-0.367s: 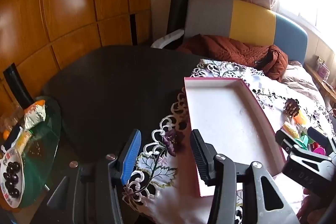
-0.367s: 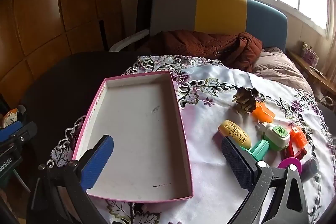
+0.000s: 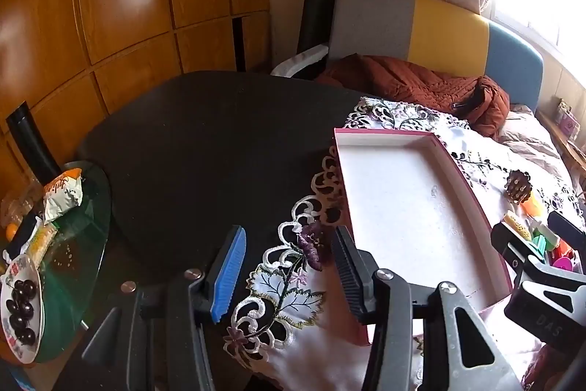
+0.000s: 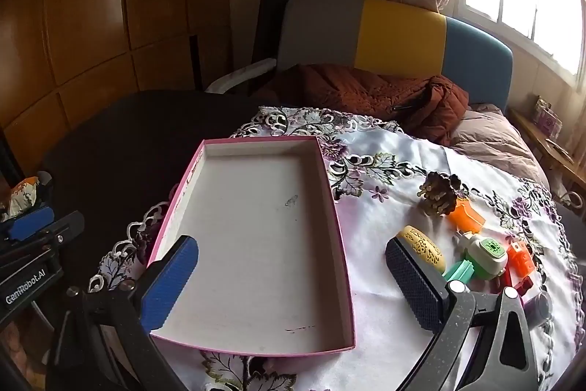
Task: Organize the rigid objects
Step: 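Move both tools from the tray toward the scattered toys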
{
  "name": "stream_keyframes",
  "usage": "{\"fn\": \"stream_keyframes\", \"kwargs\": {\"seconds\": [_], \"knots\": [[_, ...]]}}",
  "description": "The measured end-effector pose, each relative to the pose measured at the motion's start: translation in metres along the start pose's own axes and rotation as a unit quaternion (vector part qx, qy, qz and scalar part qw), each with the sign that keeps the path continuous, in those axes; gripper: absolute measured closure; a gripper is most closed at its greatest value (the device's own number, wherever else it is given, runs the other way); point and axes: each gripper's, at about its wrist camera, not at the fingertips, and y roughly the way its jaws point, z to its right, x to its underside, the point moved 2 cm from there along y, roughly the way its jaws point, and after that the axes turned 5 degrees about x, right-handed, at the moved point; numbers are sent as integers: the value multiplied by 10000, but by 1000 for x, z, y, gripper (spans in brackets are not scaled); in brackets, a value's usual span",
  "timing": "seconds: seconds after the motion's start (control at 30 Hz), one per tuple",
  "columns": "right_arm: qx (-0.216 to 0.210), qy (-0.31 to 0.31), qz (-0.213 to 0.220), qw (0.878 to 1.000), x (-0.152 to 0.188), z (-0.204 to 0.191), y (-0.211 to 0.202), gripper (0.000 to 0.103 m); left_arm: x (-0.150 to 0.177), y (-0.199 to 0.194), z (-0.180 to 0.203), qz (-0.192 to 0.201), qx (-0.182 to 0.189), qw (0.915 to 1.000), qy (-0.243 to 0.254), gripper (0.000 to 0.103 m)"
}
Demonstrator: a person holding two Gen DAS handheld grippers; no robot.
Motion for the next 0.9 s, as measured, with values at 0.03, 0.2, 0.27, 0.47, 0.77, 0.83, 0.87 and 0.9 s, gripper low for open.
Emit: {"fn": "stream_keyframes", "kwargs": {"seconds": [0.03, 0.2, 0.27, 0.47, 0.77, 0.83, 0.87, 0.9], "knots": [[-23, -4, 23, 10000, -3, 2, -2, 0, 0, 0, -1, 3, -4, 10000, 6, 54], [-40, -21, 98, 9999, -10, 6, 1, 0, -1, 0, 3, -16, -23, 10000, 26, 54], [-54, -24, 105, 9999, -10, 7, 0, 0, 0, 1, 5, -30, -44, 10000, 37, 54], [-34, 10, 66, 10000, -9, 9, 4, 0, 1, 7, 8, -89, -36, 9999, 42, 54], [11, 11, 11, 10000, -6, 17, 10, 0, 2, 13, 12, -183, 8, 9998, 101, 54], [21, 34, -20, 10000, -4, 21, 13, 0, 2, 14, 14, -228, 86, 9996, 128, 54], [26, 53, -36, 10000, -4, 24, 14, 0, 2, 15, 17, -256, 162, 9994, 153, 54], [42, 66, -49, 10000, -3, 28, 15, 0, 2, 16, 19, -289, 229, 9992, 179, 54]]}}
